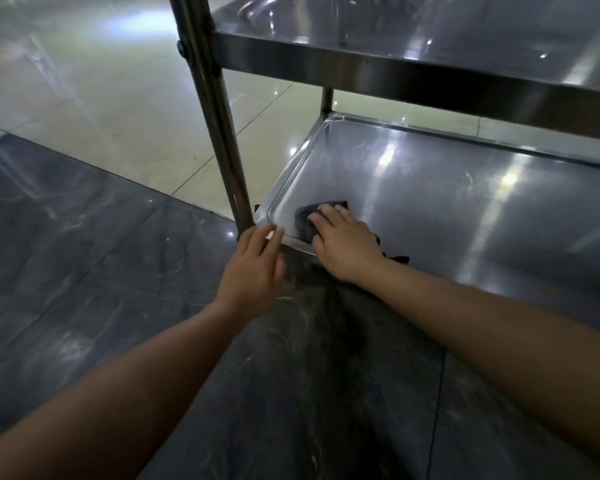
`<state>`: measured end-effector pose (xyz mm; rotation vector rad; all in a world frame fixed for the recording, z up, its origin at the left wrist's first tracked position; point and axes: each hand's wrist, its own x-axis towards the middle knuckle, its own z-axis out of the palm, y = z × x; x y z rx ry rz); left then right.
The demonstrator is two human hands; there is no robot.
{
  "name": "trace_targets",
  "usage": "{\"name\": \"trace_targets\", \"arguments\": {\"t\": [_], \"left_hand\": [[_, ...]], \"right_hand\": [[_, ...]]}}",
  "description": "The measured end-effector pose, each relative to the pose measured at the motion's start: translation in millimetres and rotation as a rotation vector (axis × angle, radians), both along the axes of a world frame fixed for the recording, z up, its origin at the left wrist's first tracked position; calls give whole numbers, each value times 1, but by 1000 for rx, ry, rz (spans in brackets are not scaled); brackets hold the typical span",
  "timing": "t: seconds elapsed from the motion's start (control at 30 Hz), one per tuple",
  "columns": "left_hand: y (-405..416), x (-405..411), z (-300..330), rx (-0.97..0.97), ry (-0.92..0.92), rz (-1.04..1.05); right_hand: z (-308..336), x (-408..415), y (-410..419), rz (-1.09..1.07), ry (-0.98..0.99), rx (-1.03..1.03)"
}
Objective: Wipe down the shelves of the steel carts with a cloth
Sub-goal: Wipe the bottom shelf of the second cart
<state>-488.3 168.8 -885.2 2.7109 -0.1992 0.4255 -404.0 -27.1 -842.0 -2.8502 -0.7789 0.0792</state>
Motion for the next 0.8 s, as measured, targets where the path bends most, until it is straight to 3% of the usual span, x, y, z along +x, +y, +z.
{"name": "trace_targets", "arguments": {"t": [0.1,0.3,0.63,0.8], "left_hand": [[2,2,5,6,34,12],[-2,4,-1,4,43,-21],[-5,4,-31,0,-157,-3],[-4,5,-36,-34,-212,-19]], "right_hand": [[-4,-14,4,93,-48,-11],[-4,15,9,149,45,-43],[-7,104,30,-173,37,-6],[-7,129,55,-218,55,4]]}}
